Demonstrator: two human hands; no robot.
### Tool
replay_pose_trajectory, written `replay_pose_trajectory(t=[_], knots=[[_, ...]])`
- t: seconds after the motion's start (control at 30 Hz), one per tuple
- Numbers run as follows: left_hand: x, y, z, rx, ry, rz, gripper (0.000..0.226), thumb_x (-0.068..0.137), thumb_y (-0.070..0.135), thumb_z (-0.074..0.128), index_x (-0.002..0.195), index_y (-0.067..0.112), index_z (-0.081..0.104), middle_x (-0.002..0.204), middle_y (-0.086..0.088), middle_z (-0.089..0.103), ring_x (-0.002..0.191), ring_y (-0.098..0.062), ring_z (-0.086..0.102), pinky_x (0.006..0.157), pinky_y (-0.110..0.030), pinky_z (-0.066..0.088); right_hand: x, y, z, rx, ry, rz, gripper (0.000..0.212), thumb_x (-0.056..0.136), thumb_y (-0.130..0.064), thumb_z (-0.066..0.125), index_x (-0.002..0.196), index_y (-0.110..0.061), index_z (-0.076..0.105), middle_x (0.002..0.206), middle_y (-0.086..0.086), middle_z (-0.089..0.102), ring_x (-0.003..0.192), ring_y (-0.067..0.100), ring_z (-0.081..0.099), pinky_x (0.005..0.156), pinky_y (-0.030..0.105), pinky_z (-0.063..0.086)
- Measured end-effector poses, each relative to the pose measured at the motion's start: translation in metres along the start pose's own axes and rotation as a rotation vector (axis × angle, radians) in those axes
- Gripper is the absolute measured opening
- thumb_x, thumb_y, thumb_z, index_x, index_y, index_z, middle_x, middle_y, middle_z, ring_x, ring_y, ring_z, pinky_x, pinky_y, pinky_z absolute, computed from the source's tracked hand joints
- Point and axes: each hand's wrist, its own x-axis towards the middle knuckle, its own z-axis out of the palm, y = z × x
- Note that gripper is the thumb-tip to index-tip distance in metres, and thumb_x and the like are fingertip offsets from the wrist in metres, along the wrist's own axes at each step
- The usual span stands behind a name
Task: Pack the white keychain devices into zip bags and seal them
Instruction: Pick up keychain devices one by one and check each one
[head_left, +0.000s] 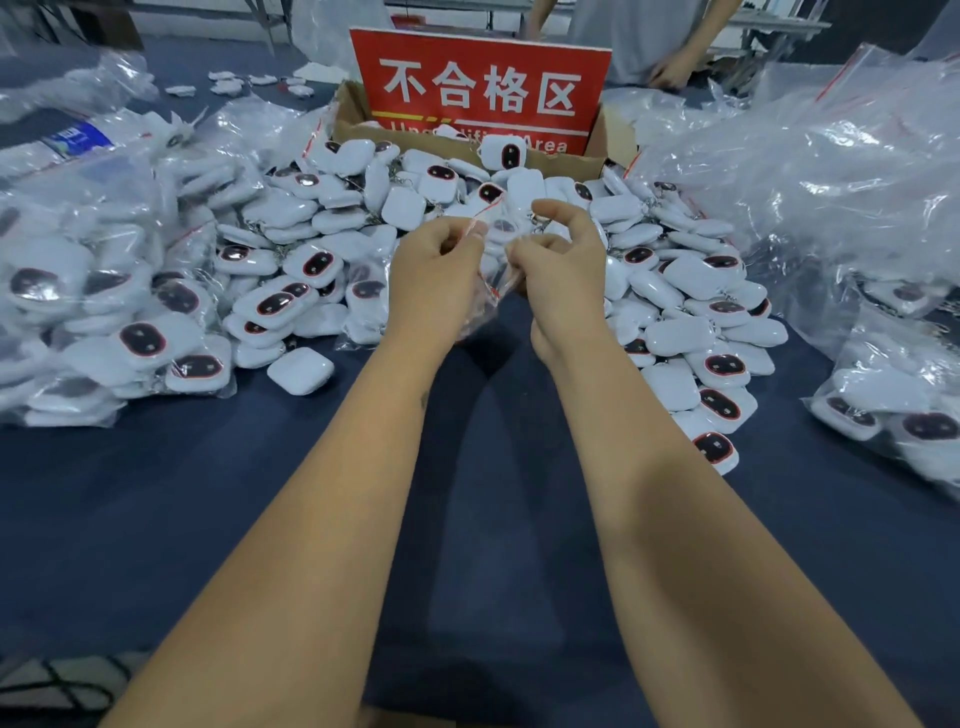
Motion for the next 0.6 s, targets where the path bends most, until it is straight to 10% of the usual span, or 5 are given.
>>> replay_pose_trajectory(t=[0.33,0.5,0.6], knots=[[0.038,0.081,-0.08,0.02,0.051,0.086,0.016,0.089,0.01,0.062,0.079,0.02,0.069,0.068,0.003,0.061,0.046,-0.006,0.051,0.048,-0.021,0.045,0.008,-0.077,0.049,0.036,-0.113,-0.115,0.027,0.081,0.012,0.056,0.092,-0.013,0.058,0.086,0.011,0.06,0.048,0.012,0.058,0.05,0.023,0.045],[0.05,0.096,-0.094,-0.15,0.412,0.387,0.023,0.094,0.004,0.049,0.073,0.014,0.053,0.056,0.008,0.043,0.051,-0.012,0.041,0.055,-0.026,0.036,0.01,-0.074,0.074,0.272,-0.343,-0.143,0.02,0.095,-0.003,0.055,0.112,-0.014,0.055,0.106,0.008,0.062,0.075,0.015,0.069,0.072,0.029,0.055],[0.053,0.09,-0.087,-0.148,0.515,0.407,0.019,0.095,0.008,0.052,0.078,0.015,0.053,0.071,0.002,0.052,0.067,-0.013,0.045,0.065,-0.026,0.04,0.011,-0.037,0.063,-0.231,-0.224,-0.16,0.039,0.093,-0.002,0.048,0.128,-0.016,0.054,0.123,-0.001,0.057,0.108,0.017,0.061,0.087,0.029,0.047]])
